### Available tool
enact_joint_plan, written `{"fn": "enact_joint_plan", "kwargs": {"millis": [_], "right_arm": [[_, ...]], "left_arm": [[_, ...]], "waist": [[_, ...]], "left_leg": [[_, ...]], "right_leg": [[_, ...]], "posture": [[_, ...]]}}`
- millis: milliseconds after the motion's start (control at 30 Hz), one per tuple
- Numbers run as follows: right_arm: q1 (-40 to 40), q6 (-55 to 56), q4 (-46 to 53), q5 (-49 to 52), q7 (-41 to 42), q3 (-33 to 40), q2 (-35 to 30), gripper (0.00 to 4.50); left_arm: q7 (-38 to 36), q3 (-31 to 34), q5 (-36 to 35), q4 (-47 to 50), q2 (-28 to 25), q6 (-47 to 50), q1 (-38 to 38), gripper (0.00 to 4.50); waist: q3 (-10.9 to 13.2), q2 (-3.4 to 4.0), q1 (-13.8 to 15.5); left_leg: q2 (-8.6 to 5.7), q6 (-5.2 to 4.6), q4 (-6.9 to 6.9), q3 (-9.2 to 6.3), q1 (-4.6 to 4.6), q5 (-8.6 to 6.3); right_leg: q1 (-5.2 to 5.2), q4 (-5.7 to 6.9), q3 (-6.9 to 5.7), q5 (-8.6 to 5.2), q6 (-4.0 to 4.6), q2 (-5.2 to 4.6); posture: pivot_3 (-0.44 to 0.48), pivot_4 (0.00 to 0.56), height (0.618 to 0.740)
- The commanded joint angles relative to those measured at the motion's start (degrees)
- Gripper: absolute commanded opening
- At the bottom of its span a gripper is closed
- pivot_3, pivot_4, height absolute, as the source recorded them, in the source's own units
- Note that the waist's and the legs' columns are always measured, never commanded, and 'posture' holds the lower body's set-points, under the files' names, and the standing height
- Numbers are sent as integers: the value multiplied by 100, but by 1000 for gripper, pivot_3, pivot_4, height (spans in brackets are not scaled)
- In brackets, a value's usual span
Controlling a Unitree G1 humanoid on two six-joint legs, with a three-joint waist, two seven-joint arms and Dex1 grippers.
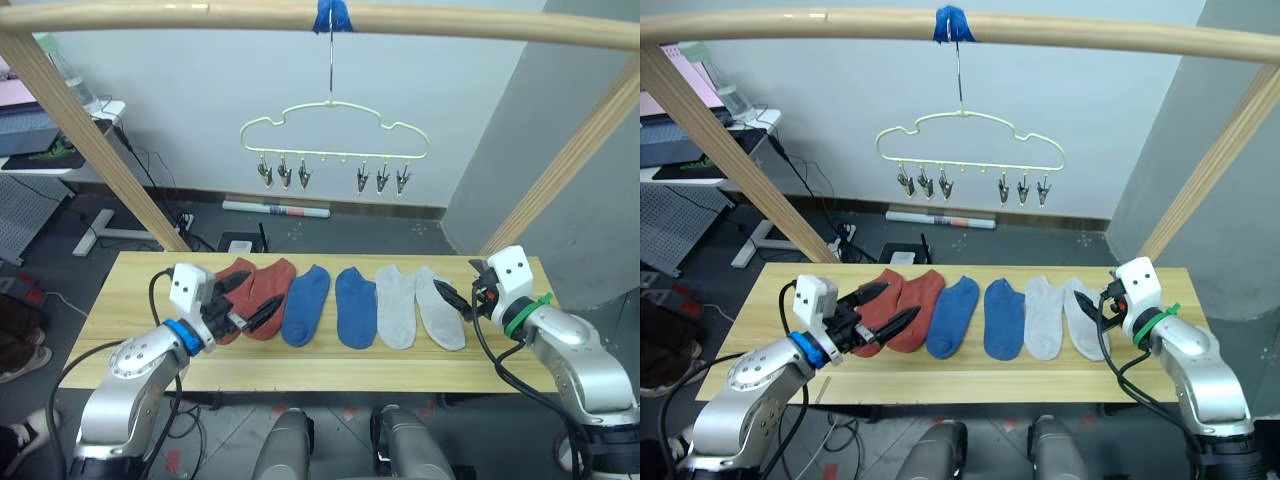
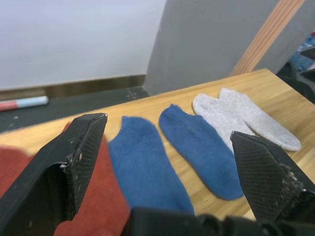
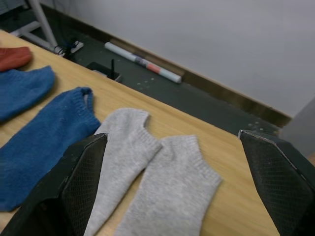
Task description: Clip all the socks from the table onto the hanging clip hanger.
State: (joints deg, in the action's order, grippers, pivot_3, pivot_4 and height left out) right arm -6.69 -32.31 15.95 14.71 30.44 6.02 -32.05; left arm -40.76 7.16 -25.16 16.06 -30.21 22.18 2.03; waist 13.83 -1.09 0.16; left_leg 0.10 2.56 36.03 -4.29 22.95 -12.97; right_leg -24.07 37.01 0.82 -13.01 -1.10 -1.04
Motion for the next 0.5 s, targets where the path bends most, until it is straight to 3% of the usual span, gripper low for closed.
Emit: {"fn": "enact_joint_plan", "kwargs": {"millis": [33,200,333,433,500], "right_arm": [[-104,30,116,70,71,159,-101,4481],[-179,-171,619,189,31,23,-43,4481],[-503,-416,1468,865,476,-167,-30,4481],[-641,-454,1700,1031,603,-230,-87,4481],[-1121,-580,1741,1328,534,-202,63,4481]], "left_arm": [[54,19,-258,356,-7,226,342,4500],[944,380,-4,227,122,315,974,4500],[1696,611,150,71,348,402,1285,4500],[1934,698,160,99,454,423,1349,4500],[2168,753,200,10,584,352,1466,4500]], "waist": [[19,-9,-30],[107,-19,-71],[169,-19,-153],[198,-41,-173],[231,-63,-172]], "left_leg": [[-1,0,0,1,1,0],[4,-1,-1,2,-1,-1],[10,-1,0,2,-1,-1],[8,-1,-1,1,0,-1],[8,-1,-3,-2,1,-1]], "right_leg": [[-1,-1,2,0,-1,0],[-2,1,3,-2,-6,0],[-4,5,3,-1,-8,4],[-4,2,2,0,-9,4],[-4,0,-1,-1,-9,4]], "posture": [[12,280,740],[15,287,740],[7,298,740],[5,303,740],[6,306,740]]}}
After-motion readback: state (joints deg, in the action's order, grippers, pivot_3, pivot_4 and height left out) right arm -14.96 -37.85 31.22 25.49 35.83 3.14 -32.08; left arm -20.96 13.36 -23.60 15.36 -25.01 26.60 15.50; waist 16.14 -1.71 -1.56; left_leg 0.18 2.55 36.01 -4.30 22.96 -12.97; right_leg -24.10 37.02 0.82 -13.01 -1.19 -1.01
